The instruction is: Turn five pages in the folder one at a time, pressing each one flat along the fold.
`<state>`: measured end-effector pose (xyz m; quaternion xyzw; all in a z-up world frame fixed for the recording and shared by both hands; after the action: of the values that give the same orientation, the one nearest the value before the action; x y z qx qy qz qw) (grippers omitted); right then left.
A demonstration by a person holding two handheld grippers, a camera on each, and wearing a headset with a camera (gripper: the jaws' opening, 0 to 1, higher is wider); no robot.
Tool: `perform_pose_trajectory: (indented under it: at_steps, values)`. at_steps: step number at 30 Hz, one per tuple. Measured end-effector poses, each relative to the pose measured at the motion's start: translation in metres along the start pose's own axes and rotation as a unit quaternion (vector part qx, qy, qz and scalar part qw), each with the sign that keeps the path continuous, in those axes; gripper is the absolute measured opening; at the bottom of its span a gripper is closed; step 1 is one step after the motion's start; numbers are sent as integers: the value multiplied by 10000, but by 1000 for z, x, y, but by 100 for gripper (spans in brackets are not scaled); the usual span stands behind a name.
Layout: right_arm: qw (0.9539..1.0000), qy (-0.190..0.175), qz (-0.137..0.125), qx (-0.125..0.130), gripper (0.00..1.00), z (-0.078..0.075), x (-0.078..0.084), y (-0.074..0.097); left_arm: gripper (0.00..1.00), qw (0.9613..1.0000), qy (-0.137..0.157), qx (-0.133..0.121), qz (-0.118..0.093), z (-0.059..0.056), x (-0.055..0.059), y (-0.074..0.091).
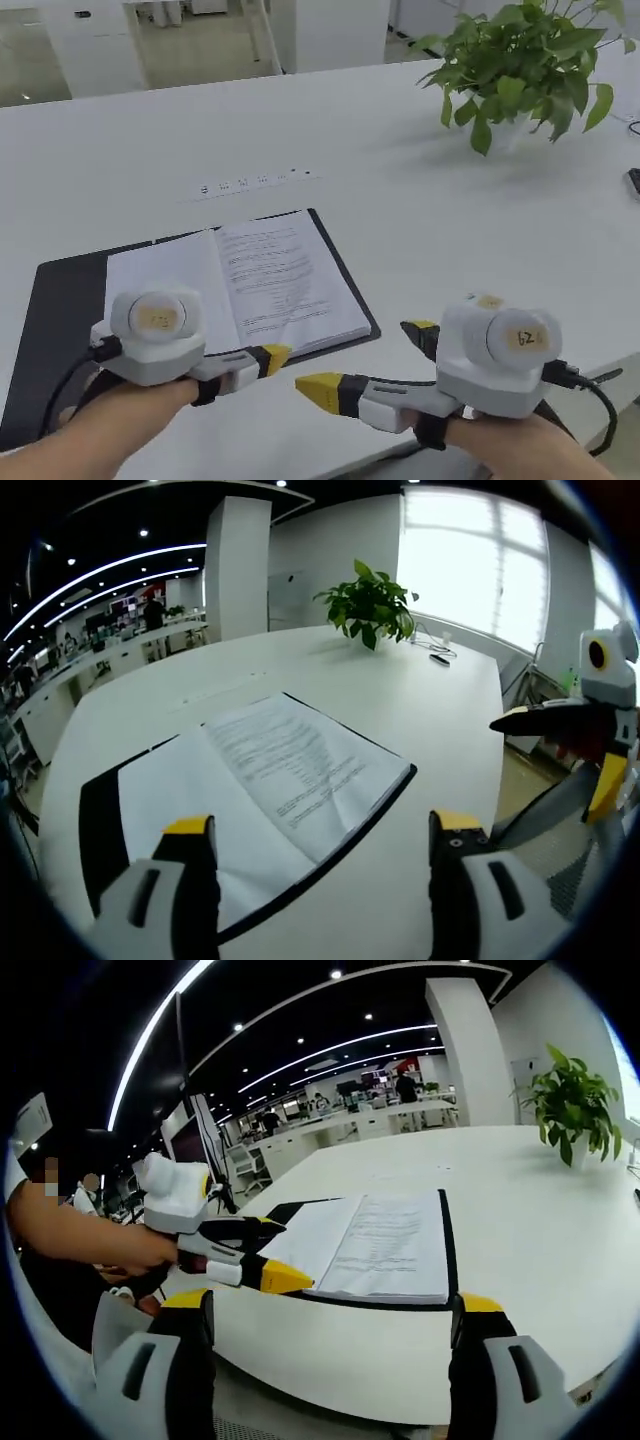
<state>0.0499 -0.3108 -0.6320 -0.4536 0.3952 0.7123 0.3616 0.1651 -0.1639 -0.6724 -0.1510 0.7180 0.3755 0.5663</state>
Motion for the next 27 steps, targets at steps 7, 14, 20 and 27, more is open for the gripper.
perform_pose_trajectory:
  at_steps: [7, 14, 20, 27]
  values:
    - [9999, 17, -102, 127, 98, 0, -2, 0, 86, 9999, 8, 146, 3, -6, -1, -27]
    - [9997, 0, -161, 202, 98, 2, -4, 0, 84, 9998, -66, 197, 46, -9, 1, -56]
    - [9994, -45, -192, 292, 97, 0, -5, 1, 83, 9997, -85, 216, 73, -11, 6, -75]
    - [9986, -120, -291, 434, 97, -2, -8, 1, 81, 9998, -79, 172, 77, -22, 12, -95]
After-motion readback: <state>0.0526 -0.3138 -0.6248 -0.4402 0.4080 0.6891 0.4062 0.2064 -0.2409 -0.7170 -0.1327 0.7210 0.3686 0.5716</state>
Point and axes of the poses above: the centre of the closed fingertips' face, and the gripper's own axes: y roughly backward along the fingers, z roughly to its left, x roughly out of its underside, the point moved 6 cm from there along y, roughly backward along the fingers, and after that the axes turned 11 degrees about -z, right-handed, at the moved point
